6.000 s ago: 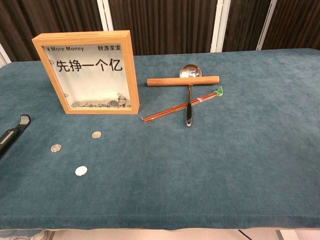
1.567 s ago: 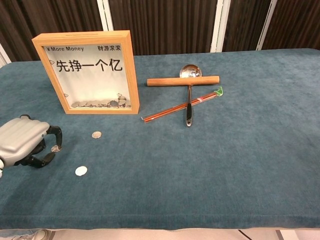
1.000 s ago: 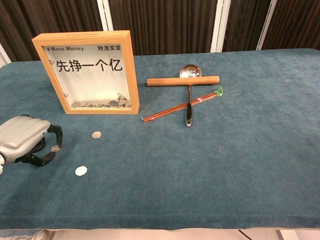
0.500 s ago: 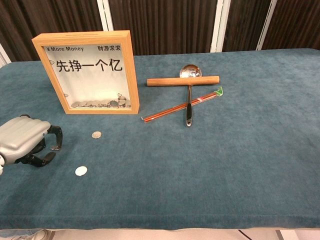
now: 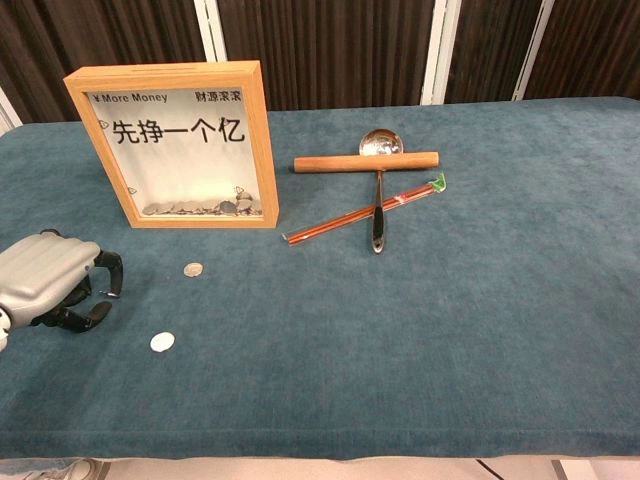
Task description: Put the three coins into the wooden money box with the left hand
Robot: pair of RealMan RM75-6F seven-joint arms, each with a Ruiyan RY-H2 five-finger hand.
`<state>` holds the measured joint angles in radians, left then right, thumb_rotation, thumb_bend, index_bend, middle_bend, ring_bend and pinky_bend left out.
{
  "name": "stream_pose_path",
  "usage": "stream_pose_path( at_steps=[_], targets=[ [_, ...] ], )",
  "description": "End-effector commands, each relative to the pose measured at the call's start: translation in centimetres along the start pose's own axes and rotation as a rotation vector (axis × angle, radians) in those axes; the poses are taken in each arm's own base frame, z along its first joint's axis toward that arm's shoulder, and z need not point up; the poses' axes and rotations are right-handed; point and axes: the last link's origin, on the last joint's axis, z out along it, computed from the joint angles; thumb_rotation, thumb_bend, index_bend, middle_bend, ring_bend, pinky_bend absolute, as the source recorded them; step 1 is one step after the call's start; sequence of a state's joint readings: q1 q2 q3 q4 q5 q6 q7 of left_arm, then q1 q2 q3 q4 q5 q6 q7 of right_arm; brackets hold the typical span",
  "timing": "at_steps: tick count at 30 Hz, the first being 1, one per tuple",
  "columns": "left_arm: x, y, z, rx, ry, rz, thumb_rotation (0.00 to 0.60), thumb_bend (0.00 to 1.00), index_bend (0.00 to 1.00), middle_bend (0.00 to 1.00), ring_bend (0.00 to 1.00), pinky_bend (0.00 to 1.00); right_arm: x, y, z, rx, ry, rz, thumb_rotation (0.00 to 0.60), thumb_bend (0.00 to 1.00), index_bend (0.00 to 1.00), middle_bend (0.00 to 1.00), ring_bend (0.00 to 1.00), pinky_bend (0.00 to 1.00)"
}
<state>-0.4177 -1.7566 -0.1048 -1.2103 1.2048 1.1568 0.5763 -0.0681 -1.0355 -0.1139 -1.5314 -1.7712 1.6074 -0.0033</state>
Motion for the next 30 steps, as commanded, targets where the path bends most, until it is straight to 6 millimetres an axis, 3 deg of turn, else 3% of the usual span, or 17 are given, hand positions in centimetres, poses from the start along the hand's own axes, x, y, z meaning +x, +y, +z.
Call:
stream_pose_path(
  at_steps=[1, 22, 30],
  targets=[
    [0.05, -0.01, -0.01, -0.001, 0.007, -0.004, 0.6, 0.41, 0.55, 1.0, 1.0, 1.0, 0.0, -0.01, -0.01, 0.001, 0.0, 0.0, 0.6, 0.15, 0.0, 0.0, 0.0, 0.0],
    [0.76, -0.14, 0.03, 0.002, 0.049, -0.021, 0.6, 0.41, 0.55, 1.0, 1.0, 1.0, -0.05, -0.09, 0.02, 0.002, -0.003, -0.001, 0.6, 0.15, 0.0, 0.0, 0.0, 0.0],
    [0.92, -0.11, 0.17, 0.004, 0.065, -0.034, 0.6, 0.51, 0.68, 1.0, 1.0, 1.0, -0.1, -0.08, 0.06, 0.001, -0.005, -0.003, 0.6, 0.15, 0.0, 0.0, 0.0, 0.0]
  ],
)
